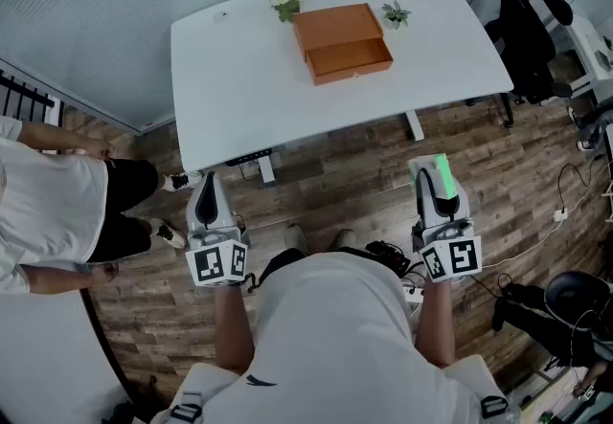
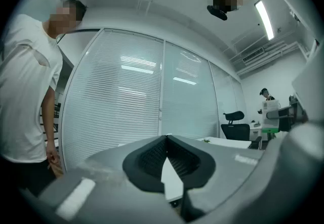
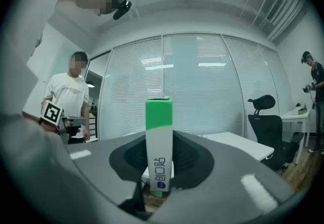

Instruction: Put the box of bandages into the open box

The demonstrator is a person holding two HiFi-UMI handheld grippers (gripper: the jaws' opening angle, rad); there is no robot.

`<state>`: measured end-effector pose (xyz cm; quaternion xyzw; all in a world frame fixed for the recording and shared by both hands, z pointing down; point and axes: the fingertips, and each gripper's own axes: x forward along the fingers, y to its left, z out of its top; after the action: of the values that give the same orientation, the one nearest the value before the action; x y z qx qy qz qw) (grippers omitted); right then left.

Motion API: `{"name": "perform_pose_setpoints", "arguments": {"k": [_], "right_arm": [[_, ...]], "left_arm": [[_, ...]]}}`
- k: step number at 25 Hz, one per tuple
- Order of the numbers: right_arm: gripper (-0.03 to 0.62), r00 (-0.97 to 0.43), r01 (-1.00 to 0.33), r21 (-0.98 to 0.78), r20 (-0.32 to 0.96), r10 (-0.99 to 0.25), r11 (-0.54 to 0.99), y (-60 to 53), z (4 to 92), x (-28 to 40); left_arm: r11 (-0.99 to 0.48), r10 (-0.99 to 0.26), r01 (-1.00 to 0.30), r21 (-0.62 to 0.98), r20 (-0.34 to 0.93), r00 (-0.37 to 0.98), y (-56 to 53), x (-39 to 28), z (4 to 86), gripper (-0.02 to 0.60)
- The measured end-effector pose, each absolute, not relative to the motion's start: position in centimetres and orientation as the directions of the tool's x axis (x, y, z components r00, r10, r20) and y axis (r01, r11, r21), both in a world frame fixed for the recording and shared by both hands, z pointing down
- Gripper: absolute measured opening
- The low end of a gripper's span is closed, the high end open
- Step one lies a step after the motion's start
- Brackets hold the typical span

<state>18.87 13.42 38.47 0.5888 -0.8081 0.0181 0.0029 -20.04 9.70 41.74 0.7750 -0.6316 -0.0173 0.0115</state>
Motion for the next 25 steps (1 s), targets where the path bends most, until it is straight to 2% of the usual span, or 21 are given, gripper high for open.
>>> {"name": "perform_pose_setpoints", "arguments": {"k": [10, 25], "right_arm": [[0.086, -0.304, -0.950, -0.072, -0.004, -0.953, 0.304, 12.8, 38.0, 19.3], [0.087, -0.299, -0.952, -0.078, 0.027, -0.954, 0.296, 10.9, 38.1, 16.8]], "left_arm": [[-0.204, -0.979, -0.978, 0.030, -0.007, 0.204, 9.2, -20.0, 41.8, 0.006], [-0.194, -0.981, -0.980, 0.040, -0.007, 0.193, 6.6, -23.5, 41.4, 0.006]]}}
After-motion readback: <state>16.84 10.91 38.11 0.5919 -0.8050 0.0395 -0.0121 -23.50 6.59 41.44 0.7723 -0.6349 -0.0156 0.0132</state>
